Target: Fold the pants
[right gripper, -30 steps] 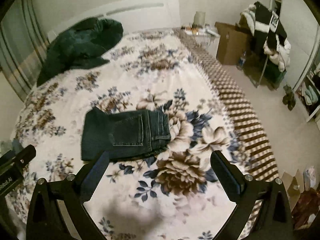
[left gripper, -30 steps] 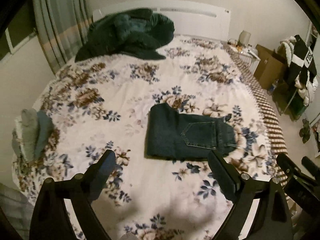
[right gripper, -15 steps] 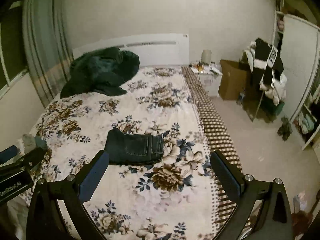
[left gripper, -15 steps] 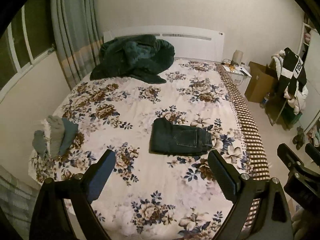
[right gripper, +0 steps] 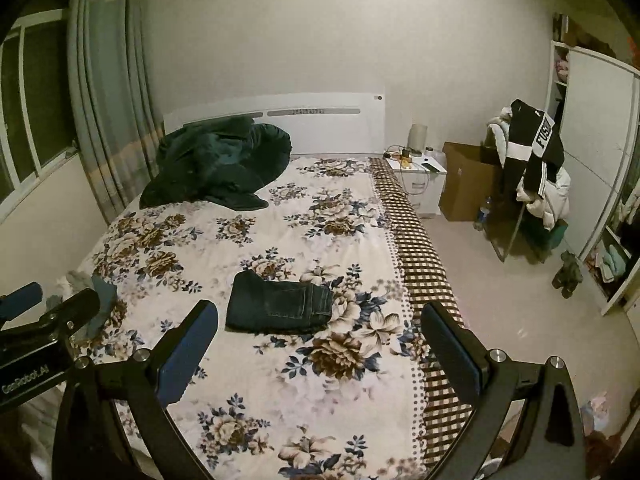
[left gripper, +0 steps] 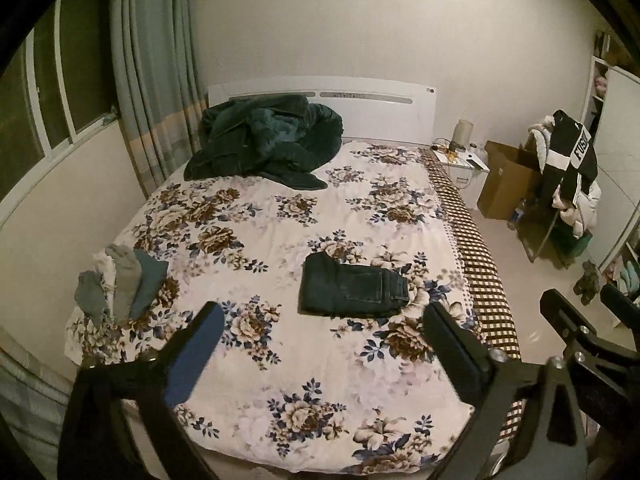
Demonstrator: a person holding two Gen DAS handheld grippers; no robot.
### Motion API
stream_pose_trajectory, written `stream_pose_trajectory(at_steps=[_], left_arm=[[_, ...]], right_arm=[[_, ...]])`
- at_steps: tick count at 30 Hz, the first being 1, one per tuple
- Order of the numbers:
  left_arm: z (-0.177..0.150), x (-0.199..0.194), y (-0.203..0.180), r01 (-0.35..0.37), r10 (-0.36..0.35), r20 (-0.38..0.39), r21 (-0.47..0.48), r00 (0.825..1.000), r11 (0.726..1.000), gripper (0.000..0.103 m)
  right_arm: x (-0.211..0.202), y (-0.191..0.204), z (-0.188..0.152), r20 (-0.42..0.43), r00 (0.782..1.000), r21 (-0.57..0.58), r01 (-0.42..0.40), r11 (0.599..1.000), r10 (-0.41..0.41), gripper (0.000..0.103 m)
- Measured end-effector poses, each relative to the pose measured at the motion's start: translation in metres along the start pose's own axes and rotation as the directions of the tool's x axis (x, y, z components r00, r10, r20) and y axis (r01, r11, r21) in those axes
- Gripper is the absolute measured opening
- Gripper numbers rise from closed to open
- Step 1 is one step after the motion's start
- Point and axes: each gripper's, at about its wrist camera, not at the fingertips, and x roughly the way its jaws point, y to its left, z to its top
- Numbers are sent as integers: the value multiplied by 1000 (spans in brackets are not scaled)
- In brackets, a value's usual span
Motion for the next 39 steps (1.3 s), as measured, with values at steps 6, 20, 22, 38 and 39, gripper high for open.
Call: stream_pose_trajectory(at_steps=[6, 20, 22, 38, 39], left_arm=[[-4, -13, 4, -29, 28, 19, 10, 999, 1000, 103], [-5, -26, 8, -39, 39, 36, 6, 999, 999, 103], [-4, -27, 8, -40, 40, 36, 7, 999, 999, 103], [-14, -33, 12, -45, 45, 25, -6, 999, 999, 103], [-14, -34, 12, -46, 46, 25, -5, 999, 999, 103]], right_arm=[[-16, 3, 1, -1, 1000, 8, -3, 1000, 3, 103], [-21, 6, 3, 1, 1000, 2, -8, 1000, 8, 103], [-23, 7, 3, -1, 1000, -2, -8, 1000, 8, 103], [-30, 10, 4, -5, 1000, -6, -16, 1000, 16, 103], [-33, 11, 4, -6, 1000, -6, -18, 1000, 18, 103]])
